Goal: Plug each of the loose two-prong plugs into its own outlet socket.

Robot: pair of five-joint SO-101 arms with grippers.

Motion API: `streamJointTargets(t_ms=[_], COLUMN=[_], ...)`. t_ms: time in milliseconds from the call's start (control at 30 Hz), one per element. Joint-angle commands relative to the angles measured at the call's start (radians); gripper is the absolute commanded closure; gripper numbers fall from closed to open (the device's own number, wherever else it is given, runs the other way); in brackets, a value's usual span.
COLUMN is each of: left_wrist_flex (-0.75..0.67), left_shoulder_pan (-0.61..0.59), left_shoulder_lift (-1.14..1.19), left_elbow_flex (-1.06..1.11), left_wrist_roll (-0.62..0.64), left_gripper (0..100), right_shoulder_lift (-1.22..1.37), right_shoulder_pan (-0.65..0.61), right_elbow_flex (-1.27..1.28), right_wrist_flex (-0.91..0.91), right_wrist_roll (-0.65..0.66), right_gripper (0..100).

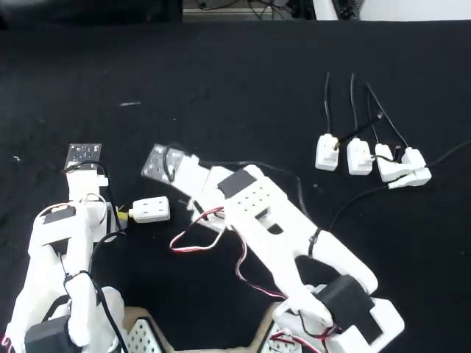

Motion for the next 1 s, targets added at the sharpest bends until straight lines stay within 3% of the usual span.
streamJointTargets(t_ms=[0,133,233,400,533,767,967], left_wrist_flex=[-0.017,-0.017,-0.017,-0.015,-0.015,0.003,0.218], left_shoulder_pan=[-0.015,-0.01,-0.004,0.062,0.154,0.251,0.254], left_shoulder_lift=[0.0,0.0,0.0,0.0,0.0,0.0,0.008], left_elbow_flex=[0.005,0.004,-0.012,-0.131,-0.263,-0.403,-0.518], left_wrist_roll=[0.005,0.002,0.0,0.014,0.135,0.298,0.302], left_gripper=[74,74,74,74,74,74,74], right_shoulder_lift=[-0.048,-0.056,-0.133,-0.292,-0.321,-0.321,-0.321], right_shoulder_pan=[-0.023,-0.025,-0.011,0.052,0.072,0.074,0.074], right_elbow_flex=[-0.079,-0.042,0.061,0.343,0.46,0.47,0.461], right_wrist_flex=[-0.103,-0.169,-0.232,-0.545,-0.73,-0.752,-0.753], right_wrist_roll=[-0.068,-0.19,-0.207,-0.213,-0.213,-0.213,-0.213], right_gripper=[98.8,98.8,98.8,98.8,98.8,98.8,98.8])
